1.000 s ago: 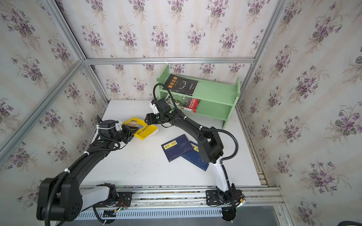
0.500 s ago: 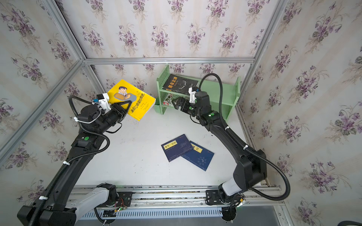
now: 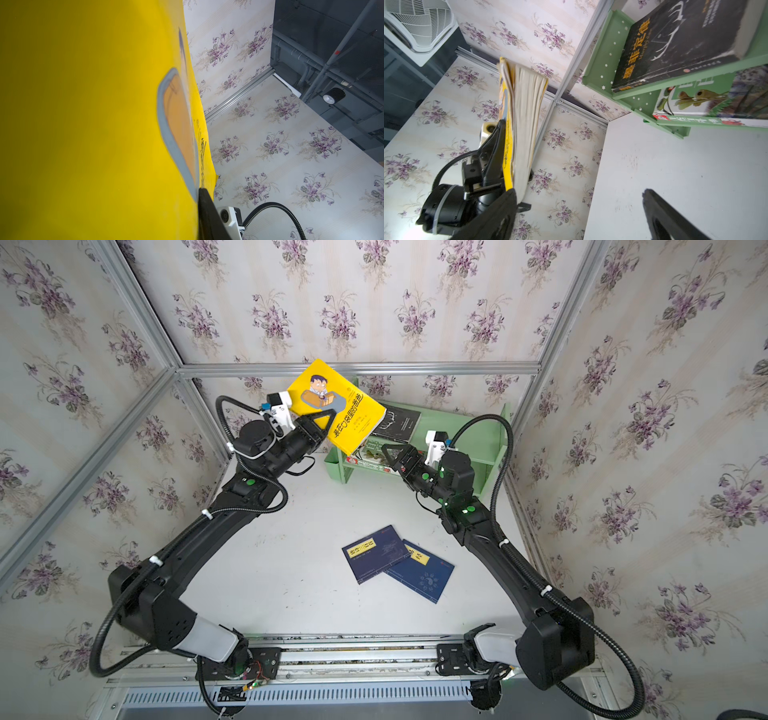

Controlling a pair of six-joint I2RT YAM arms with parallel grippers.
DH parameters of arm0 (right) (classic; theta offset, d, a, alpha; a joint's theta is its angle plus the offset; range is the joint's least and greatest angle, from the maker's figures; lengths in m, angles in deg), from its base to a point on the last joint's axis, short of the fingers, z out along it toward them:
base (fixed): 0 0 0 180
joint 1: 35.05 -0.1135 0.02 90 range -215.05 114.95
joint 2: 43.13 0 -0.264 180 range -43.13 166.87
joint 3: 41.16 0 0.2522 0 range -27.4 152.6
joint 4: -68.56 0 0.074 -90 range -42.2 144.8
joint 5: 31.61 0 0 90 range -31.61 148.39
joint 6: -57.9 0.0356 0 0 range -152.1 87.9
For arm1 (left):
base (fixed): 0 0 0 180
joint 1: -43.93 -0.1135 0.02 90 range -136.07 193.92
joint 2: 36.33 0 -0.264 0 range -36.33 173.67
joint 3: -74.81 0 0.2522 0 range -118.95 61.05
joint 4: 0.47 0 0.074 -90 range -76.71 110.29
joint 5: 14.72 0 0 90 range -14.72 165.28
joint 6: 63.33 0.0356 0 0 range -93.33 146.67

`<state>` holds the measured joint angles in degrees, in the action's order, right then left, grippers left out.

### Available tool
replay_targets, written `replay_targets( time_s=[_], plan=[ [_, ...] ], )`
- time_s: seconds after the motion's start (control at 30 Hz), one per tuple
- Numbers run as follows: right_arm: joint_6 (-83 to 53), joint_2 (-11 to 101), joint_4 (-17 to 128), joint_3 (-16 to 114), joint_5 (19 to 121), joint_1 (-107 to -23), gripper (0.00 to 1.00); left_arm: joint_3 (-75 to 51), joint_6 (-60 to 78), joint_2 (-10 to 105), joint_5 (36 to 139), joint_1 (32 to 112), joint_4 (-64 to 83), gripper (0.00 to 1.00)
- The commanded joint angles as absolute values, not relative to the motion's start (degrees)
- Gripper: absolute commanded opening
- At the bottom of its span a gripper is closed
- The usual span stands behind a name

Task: Stacking books/files
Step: Place the book at the bookshelf.

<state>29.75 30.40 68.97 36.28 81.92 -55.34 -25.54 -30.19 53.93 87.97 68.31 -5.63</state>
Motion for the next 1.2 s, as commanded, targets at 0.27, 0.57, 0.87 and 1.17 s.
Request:
replay_targets(
  time_s=[0.27,0.57,0.87,1.17],
  plan=[
    [35.7,34.6,88.3,36.5,82.1,-56.8,0.85,-30.4,-35.3,59.9,82.7,72.9,-16.8,0.13],
    [38.7,39.1,89.8,40.3,81.8,-58.1,0.74,-31.4,-35.8,61.5,82.8,74.0,-18.1,0.13],
    [42.4,41.5,90.9,39.8,80.0,-58.4,0.41,-34.2,-39.2,65.8,83.0,74.2,-23.9,0.14],
    [42.1,43.1,92.6,41.6,79.3,-57.8,0.14,-34.1,-39.7,66.2,82.4,74.8,-25.4,0.14]
  ],
)
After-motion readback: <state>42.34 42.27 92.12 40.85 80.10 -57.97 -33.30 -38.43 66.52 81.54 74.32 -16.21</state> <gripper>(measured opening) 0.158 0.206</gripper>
